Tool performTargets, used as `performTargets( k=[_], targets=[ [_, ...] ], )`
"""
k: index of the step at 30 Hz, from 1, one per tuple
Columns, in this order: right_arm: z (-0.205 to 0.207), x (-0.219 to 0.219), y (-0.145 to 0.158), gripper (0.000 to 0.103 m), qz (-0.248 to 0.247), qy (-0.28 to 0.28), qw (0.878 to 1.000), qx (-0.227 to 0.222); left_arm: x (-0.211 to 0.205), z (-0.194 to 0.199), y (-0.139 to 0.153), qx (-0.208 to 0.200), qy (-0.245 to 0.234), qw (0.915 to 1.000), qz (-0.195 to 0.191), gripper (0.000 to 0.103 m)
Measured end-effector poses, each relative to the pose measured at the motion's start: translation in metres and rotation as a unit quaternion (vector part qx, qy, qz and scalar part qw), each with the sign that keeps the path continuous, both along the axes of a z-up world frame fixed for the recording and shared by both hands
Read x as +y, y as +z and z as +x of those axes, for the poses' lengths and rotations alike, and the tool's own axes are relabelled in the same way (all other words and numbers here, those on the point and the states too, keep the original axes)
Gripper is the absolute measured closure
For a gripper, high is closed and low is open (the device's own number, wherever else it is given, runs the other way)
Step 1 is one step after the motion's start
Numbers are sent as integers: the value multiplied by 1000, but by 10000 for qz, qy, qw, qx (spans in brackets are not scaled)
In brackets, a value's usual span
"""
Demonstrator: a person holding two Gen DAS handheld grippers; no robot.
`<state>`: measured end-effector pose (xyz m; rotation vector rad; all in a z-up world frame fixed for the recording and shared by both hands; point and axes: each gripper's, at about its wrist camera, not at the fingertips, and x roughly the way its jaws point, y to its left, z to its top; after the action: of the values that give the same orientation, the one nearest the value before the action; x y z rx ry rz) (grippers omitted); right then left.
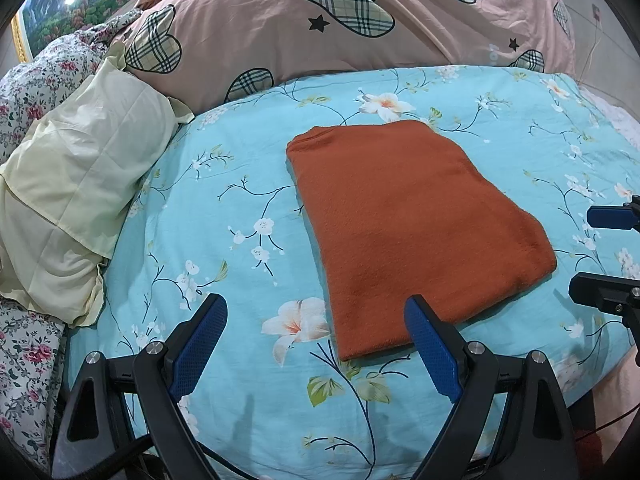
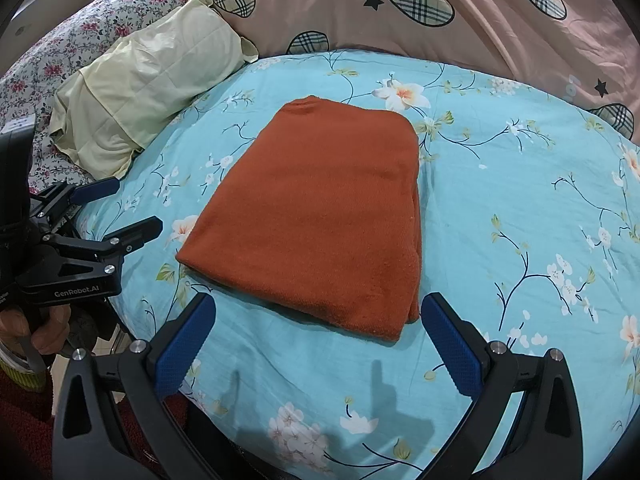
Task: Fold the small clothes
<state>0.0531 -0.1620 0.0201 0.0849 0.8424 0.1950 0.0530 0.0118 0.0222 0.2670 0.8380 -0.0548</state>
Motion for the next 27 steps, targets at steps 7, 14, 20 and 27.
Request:
performTargets(
  k=[7, 14, 20, 27],
  targets=[
    [1, -1, 0, 1, 6, 6, 10000, 0, -1, 1, 0, -2, -12, 10000, -9, 12],
    [0, 0, 0, 1, 2, 1, 10000, -1, -3, 3, -1, -4, -33, 10000, -3, 12],
    [0, -2, 0, 1, 1, -1, 10000, -17, -5, 4, -1, -9, -42, 10000, 0, 12],
    [4, -7, 0, 1, 15, 29, 10000, 11, -6, 9, -1, 8, -113, 9999, 16, 12]
  ],
)
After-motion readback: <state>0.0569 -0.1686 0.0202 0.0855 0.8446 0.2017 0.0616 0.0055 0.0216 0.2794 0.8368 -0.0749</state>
